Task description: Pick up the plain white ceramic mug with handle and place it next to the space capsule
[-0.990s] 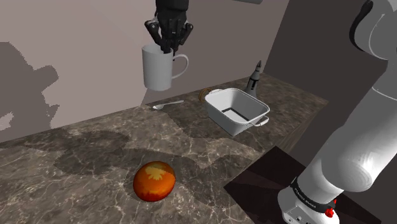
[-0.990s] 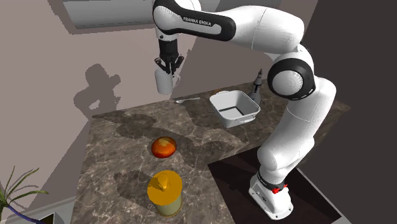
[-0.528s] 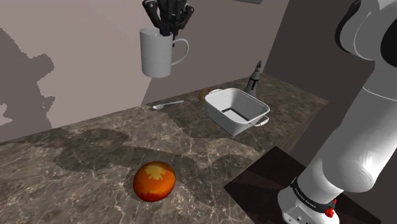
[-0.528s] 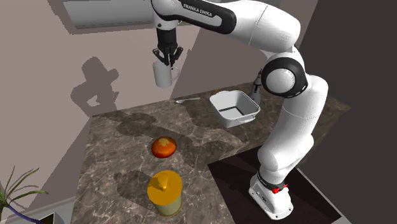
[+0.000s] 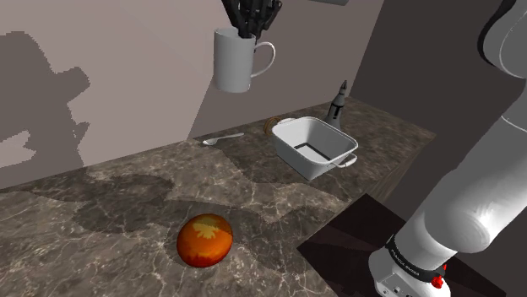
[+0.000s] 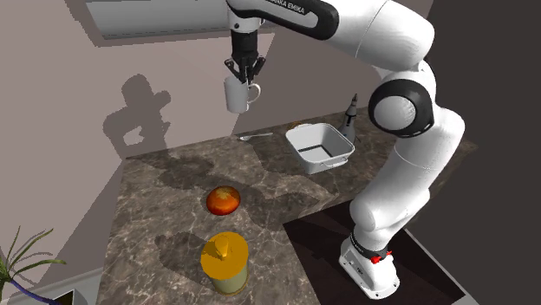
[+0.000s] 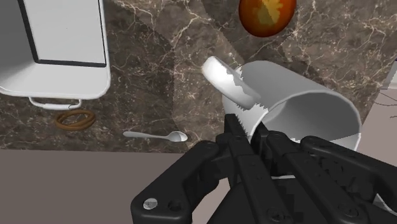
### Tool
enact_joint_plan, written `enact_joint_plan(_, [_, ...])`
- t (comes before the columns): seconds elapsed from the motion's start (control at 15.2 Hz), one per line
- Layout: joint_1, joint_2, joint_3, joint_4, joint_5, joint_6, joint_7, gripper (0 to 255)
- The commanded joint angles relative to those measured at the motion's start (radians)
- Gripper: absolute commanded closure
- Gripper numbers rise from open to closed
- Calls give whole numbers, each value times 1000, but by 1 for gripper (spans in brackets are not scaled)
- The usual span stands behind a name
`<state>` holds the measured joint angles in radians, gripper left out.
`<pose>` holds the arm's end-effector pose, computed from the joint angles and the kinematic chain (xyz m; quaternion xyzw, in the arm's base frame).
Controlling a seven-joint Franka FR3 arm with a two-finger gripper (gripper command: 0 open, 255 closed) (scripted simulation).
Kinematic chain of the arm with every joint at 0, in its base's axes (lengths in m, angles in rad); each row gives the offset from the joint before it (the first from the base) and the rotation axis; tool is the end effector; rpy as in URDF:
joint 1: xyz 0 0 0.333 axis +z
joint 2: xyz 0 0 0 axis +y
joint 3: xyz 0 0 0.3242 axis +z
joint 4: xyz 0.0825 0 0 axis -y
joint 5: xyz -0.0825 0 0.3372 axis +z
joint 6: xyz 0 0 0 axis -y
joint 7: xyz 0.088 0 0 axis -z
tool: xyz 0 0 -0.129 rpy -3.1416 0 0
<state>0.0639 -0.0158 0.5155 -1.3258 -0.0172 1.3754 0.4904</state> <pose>0.4005 0.2625 0.7012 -0.9985 -0.0426 -0.0335 0.0056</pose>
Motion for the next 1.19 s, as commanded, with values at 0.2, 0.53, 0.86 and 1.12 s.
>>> enact_joint_plan(0.2, [-68, -179, -101, -191, 85, 30, -157, 255])
enact_joint_plan(0.53, [-105, -300, -205, -313, 112, 31, -299, 255])
enact_joint_plan(0.86, [-134, -386, -305, -399, 108, 25, -431, 255])
enact_joint_plan(1.12, [-158, -434, -384, -446, 90, 17, -535, 255])
